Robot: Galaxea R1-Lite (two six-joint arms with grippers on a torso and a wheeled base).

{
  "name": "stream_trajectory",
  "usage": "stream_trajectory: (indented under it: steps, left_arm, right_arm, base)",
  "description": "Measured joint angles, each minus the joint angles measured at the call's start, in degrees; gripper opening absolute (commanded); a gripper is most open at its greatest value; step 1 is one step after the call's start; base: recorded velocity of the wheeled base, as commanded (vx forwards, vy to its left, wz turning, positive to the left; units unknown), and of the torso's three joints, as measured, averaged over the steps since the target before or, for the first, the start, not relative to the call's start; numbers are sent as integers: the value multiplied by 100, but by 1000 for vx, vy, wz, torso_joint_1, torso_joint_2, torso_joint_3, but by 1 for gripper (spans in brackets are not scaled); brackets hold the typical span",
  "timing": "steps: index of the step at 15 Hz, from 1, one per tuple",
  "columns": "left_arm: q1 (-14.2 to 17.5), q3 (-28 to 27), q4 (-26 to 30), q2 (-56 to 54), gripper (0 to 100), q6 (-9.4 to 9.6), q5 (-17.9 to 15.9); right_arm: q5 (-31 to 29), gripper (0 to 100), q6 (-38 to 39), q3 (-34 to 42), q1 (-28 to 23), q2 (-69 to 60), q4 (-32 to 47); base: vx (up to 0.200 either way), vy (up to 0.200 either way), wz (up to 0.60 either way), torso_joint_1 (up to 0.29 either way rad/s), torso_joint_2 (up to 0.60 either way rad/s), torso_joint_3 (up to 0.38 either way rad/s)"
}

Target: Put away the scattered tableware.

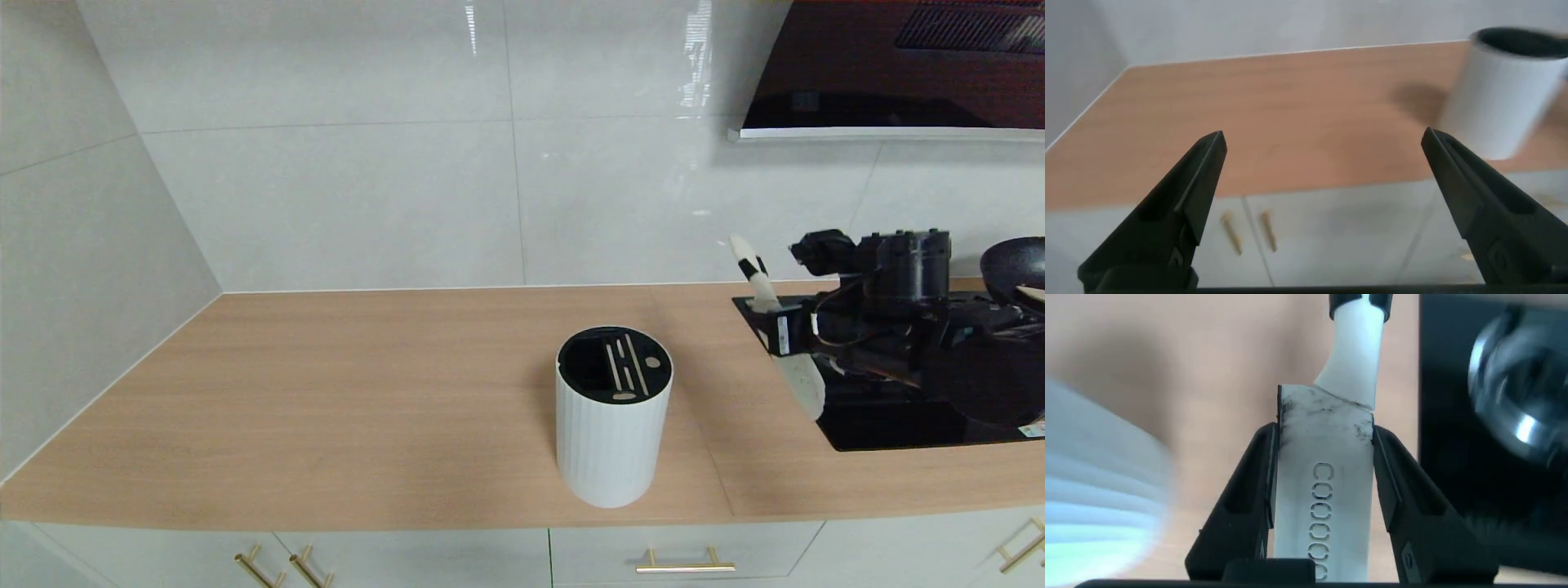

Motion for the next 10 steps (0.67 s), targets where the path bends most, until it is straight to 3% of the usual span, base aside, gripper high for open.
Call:
stream_trajectory:
  steps: [2,3,7,10]
  left_arm:
    - [-162,-969,26,1180,100,-11,-316]
    - [-417,-1417,-77,1829,100,-148,-430]
    - [-1731,-2224,-1287,4113,100,-981,-639]
    - [-2343,-2428,-3004,5745,100,-1726,-690]
  right_arm:
    - [-235,0,6,-321,374,-412,151]
    - [-268,0,22,-424,586,-595,274]
    - [-443,0,518,-293,1562,-1146,446]
    - [-669,0,577,-133,2267,-1358,496]
  base:
    - [0,0,0,0,0,0]
    - [0,0,0,0,0,0]
    - [0,0,0,0,0,0]
    - [0,0,0,0,0,0]
